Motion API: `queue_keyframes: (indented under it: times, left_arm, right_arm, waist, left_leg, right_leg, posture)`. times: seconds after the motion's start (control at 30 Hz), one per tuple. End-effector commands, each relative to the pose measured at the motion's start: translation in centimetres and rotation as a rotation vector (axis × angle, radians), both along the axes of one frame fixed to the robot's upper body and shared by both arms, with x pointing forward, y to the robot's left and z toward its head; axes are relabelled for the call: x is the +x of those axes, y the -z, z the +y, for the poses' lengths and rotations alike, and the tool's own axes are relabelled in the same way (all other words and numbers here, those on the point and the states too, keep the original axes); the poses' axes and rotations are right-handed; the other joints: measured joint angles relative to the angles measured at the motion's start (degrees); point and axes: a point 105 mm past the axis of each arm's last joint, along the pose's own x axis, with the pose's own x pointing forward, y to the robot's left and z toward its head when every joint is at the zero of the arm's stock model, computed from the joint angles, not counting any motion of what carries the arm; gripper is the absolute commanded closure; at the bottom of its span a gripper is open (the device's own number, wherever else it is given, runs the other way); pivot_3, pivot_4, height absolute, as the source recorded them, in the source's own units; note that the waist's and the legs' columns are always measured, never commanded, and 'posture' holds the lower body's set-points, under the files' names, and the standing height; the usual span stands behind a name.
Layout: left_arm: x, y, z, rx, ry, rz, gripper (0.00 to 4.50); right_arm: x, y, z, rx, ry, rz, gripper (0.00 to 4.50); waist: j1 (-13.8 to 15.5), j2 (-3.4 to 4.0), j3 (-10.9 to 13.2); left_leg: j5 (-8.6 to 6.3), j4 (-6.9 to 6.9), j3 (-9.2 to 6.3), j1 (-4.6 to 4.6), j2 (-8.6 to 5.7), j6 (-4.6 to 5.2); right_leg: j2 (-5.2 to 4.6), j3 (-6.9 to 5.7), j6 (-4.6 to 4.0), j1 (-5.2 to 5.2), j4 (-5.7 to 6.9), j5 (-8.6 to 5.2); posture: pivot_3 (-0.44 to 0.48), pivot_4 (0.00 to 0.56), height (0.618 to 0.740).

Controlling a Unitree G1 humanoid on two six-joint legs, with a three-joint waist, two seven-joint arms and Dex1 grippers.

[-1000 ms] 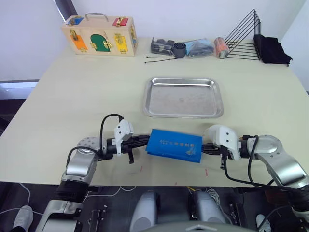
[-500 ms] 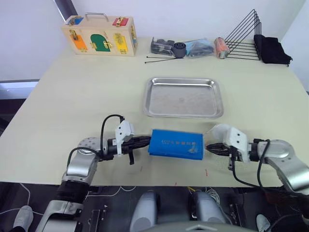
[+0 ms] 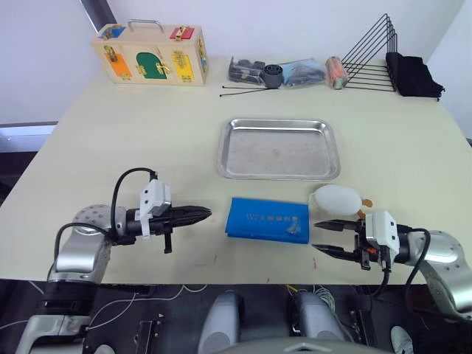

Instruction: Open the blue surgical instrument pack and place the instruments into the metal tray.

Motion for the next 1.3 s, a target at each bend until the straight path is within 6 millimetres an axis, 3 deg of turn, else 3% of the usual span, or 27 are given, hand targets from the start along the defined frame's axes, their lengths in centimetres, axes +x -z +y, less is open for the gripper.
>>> queue_keyframes:
  times: [0.03, 0.07, 0.13, 0.27, 0.47, 0.7, 0.77, 0.83, 1.03, 1.3]
  left_arm:
    - [-1.2, -2.2, -0.1, 0.006, 0.129, -0.048, 3.2]
    - [-1.4, -2.5, -0.2, 0.011, 0.157, -0.046, 2.66]
    - [-1.9, -3.0, -0.4, 0.02, 0.211, -0.038, 1.83]
    - [-2.5, -3.8, -1.1, 0.021, 0.295, -0.031, 0.22]
    - [-3.1, -4.6, -2.6, 0.002, 0.363, -0.048, 0.09]
    - [-3.3, -5.0, -3.5, -0.021, 0.389, -0.062, 0.09]
    - [-3.3, -5.0, -3.6, -0.021, 0.391, -0.062, 0.0]
    - [-3.3, -5.1, -3.6, -0.023, 0.39, -0.062, 0.0]
    - [-3.3, -5.1, -3.7, -0.026, 0.386, -0.062, 0.0]
    - [-3.3, -5.1, -3.8, -0.028, 0.382, -0.071, 0.0]
  right_arm:
    - [-0.2, -0.1, 0.6, 0.014, -0.063, -0.126, 1.35]
    - [0.1, 0.1, 0.8, 0.015, -0.069, -0.165, 0.73]
    - [0.3, 0.9, 1.1, 0.004, -0.093, -0.184, 0.04]
    - [1.7, 1.7, 2.0, 0.0, -0.087, -0.254, 0.0]
    - [3.5, 2.0, 3.1, -0.008, -0.047, -0.38, 0.0]
    - [4.2, 2.4, 3.6, -0.048, -0.082, -0.494, 0.0]
    - [4.3, 2.7, 3.5, -0.051, -0.089, -0.483, 1.06]
    - [4.2, 3.0, 3.4, -0.057, -0.1, -0.469, 1.5]
    - [4.1, 3.2, 3.4, -0.047, -0.111, -0.448, 4.39]
    - [3.0, 2.2, 4.0, -0.031, -0.189, -0.433, 4.48]
  waist:
    - [-0.01, -0.03, 0.01]
    - [-0.01, -0.02, 0.01]
    - [-0.17, -0.03, 0.02]
    - [-0.1, -0.01, 0.04]
    - [-0.11, 0.0, 0.04]
    - [-0.13, 0.0, 0.04]
    - [-0.14, 0.0, 0.04]
    - [-0.14, 0.0, 0.04]
    - [-0.15, 0.0, 0.04]
    - [-0.13, 0.01, 0.05]
  left_leg:
    - [0.0, 0.0, 0.01, 0.0, 0.0, 0.0]
    - [0.0, 0.0, -0.01, 0.0, 0.01, 0.0]
    - [0.0, 0.0, 0.01, 0.02, 0.01, 0.0]
    - [0.0, 0.0, 0.03, 0.02, 0.02, 0.0]
    - [0.0, 0.0, 0.02, 0.02, 0.02, 0.0]
    - [0.01, 0.01, 0.04, 0.02, 0.02, -0.01]
    - [0.0, 0.01, 0.04, 0.03, 0.02, -0.01]
    - [0.0, 0.0, 0.03, 0.03, 0.02, -0.01]
    - [0.01, 0.01, 0.03, 0.04, 0.02, -0.01]
    - [0.0, 0.01, 0.04, 0.04, 0.02, 0.0]
  right_leg:
    - [0.0, 0.0, 0.0, 0.0, 0.0, 0.0]
    - [0.02, -0.01, 0.0, 0.0, 0.0, 0.0]
    - [0.04, 0.0, 0.0, 0.0, 0.01, 0.0]
    - [0.03, 0.01, 0.0, -0.01, 0.02, 0.0]
    - [0.04, 0.02, -0.01, -0.01, 0.02, 0.0]
    - [0.03, 0.04, -0.01, -0.01, 0.03, 0.0]
    - [0.03, 0.05, -0.01, -0.01, 0.03, 0.0]
    - [0.04, 0.04, -0.01, -0.01, 0.03, 0.0]
    - [0.03, 0.06, -0.02, -0.01, 0.04, 0.0]
    - [0.03, 0.06, -0.02, -0.01, 0.04, 0.0]
  posture:
    - [0.0, 0.15, 0.74]
    - [0.0, 0.15, 0.74]
    - [0.0, 0.15, 0.74]
    - [0.0, 0.15, 0.74]
    - [0.0, 0.15, 0.74]
    - [0.0, 0.15, 0.74]
    - [0.0, 0.15, 0.74]
    - [0.0, 0.15, 0.74]
    - [0.0, 0.15, 0.74]
    - [0.0, 0.15, 0.74]
